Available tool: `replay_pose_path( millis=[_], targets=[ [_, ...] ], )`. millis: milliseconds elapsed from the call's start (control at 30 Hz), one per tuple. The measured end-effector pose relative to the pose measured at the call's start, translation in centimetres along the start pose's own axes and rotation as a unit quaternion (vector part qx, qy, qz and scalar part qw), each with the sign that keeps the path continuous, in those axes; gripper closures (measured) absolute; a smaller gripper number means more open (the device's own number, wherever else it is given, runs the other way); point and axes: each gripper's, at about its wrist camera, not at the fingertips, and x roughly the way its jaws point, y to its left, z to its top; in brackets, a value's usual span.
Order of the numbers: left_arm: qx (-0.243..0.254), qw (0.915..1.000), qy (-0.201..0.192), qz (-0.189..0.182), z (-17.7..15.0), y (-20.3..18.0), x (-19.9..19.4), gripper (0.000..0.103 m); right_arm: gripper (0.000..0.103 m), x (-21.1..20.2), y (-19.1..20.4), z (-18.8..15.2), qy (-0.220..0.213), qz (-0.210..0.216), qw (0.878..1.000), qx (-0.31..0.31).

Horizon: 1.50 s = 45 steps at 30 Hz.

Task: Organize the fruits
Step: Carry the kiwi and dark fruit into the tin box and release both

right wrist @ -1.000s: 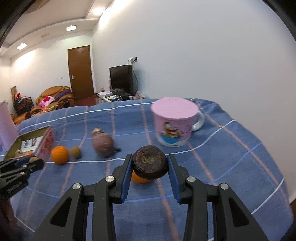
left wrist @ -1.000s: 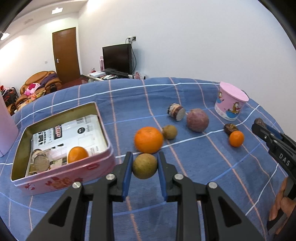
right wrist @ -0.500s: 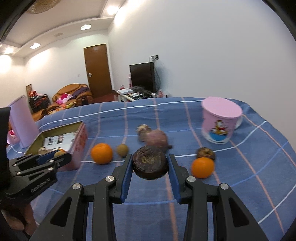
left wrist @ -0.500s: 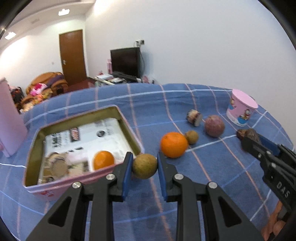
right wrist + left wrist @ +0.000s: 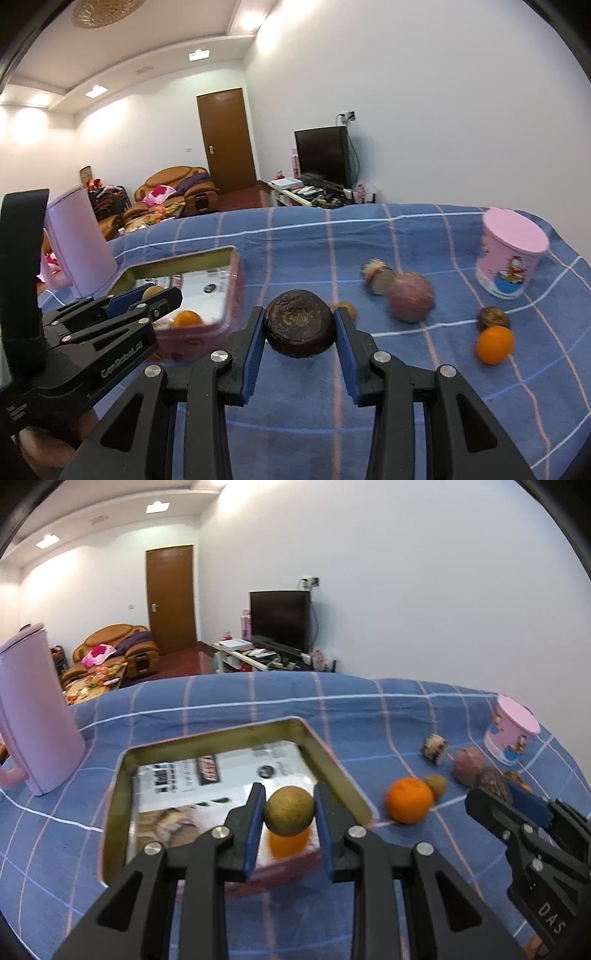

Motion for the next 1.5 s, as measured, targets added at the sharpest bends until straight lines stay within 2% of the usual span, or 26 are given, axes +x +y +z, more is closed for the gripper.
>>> replay_pose_path(
  millis=[367, 600, 867, 967, 1300, 1500],
  targets=[
    [-0.019, 0.9989, 0.000, 0.043, 0.5, 4.7, 0.7, 0.075, 0.063, 2.9, 5.0, 1.3, -0.003, 0.038, 0.999, -0.012],
    [-0.022, 0.9965, 0.018, 0.078, 0.4, 6.4, 1.9, 0.075, 0.063, 5.3, 7.2, 2.0, 0.002, 0.046, 0.999, -0.016],
    [-0.003, 0.9925, 0.025, 0.120, 0.2, 6.2, 2.7, 0.075, 0.063, 7.6, 8.5, 2.7, -0.003, 0.046, 0.999, -0.019],
    [0.003, 0.9907, 0.033, 0.132, 0.0, 6.2, 3.2, 0.075, 0.063, 8.3, 8.4, 2.4, 0.009, 0.055, 0.998, -0.021],
    [0.006, 0.9889, 0.051, 0.139, -0.5, 5.9, 3.7, 0.075, 0.063, 9.4, 8.4, 1.9, 0.034, 0.077, 0.996, -0.028],
    [0.017, 0.9877, 0.047, 0.148, -0.8, 5.3, 3.6, 0.075, 0.063, 9.7, 8.7, 1.7, 0.051, 0.107, 0.993, -0.024]
  ],
)
